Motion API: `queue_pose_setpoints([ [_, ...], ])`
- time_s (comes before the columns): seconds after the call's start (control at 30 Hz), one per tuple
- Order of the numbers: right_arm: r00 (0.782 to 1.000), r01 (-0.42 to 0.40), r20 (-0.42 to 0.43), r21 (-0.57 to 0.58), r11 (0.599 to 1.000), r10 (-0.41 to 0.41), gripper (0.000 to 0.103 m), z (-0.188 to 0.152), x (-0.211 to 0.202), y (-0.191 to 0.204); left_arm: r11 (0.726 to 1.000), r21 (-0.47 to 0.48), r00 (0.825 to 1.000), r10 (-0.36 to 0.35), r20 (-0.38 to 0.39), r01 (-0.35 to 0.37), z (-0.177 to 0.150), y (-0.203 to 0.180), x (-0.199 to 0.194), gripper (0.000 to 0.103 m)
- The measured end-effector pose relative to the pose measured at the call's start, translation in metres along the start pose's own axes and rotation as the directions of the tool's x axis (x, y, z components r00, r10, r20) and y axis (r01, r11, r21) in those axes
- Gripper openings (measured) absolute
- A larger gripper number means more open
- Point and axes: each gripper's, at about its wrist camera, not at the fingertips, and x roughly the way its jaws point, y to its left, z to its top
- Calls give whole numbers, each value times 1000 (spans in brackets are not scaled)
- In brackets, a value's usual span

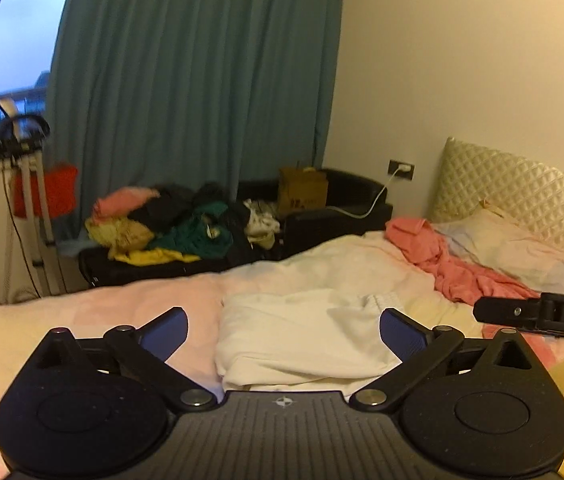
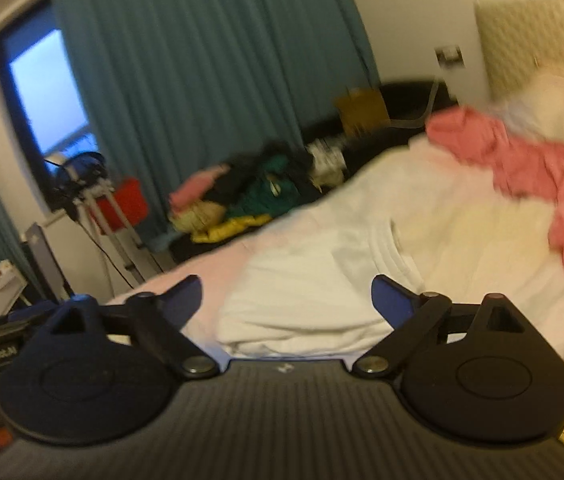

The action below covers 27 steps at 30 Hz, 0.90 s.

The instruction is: Fold clothes

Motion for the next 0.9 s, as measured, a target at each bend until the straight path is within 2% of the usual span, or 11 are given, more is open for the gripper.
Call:
queue_pose_setpoints([
  [0.23, 995, -38, 84, -80, 996, 45, 99, -20, -50, 30, 999, 41, 998, 13, 62, -15, -21, -7, -74, 103],
  [0.4, 993, -25, 113, -118, 993, 39, 99, -46, -66, 45, 997, 48, 994, 59, 90, -64, -52, 2, -104, 103],
  [0.6, 986, 4, 168, -130, 991, 19, 99, -87, -72, 59, 993, 44, 989, 105, 102, -110, -89, 16, -122, 103],
  [0.77, 986, 41, 164, -146, 988, -17, 99, -115, -58, 66, 991, 56, 987, 114, 112, -120, -108, 22, -126, 103],
  [0.9, 986, 73, 160, -179, 981, -44, 99, -129, -46, 68, 993, 17, 986, 117, 117, -120, -118, 33, -124, 103],
])
